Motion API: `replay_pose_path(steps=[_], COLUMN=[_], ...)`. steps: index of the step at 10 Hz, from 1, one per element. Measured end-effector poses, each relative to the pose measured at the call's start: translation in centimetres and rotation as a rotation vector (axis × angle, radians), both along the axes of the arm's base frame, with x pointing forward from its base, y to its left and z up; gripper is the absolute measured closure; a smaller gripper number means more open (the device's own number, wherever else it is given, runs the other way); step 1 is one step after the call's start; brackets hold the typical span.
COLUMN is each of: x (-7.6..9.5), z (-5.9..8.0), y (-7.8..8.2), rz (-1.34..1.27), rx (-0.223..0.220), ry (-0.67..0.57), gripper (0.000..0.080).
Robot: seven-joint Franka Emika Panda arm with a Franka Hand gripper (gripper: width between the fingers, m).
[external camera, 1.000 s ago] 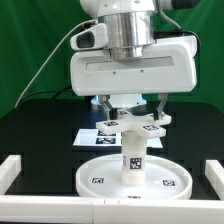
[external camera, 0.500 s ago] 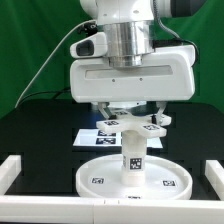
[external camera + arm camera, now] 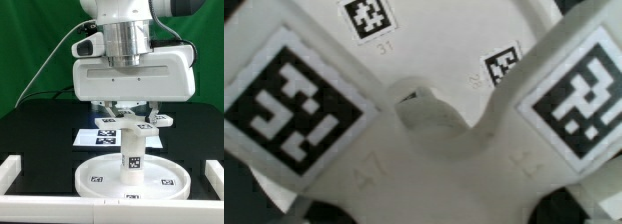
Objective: Assemble round table
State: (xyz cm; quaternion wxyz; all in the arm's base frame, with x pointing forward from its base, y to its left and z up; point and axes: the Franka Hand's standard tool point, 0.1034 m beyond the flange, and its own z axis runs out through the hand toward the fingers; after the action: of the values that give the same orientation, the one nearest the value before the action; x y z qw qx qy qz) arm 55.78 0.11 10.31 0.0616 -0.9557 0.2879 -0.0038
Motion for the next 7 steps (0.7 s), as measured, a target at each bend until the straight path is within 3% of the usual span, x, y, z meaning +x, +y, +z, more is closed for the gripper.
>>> replay_pose_path(steps=[3, 7], x=[0.5, 0.6], z=[0.0, -0.1], y=[1.5, 1.9], rz=[-0.326, -0.855], rx=[0.022, 0.106], ry=[0.015, 0.080], gripper=[0.0354, 0.0353])
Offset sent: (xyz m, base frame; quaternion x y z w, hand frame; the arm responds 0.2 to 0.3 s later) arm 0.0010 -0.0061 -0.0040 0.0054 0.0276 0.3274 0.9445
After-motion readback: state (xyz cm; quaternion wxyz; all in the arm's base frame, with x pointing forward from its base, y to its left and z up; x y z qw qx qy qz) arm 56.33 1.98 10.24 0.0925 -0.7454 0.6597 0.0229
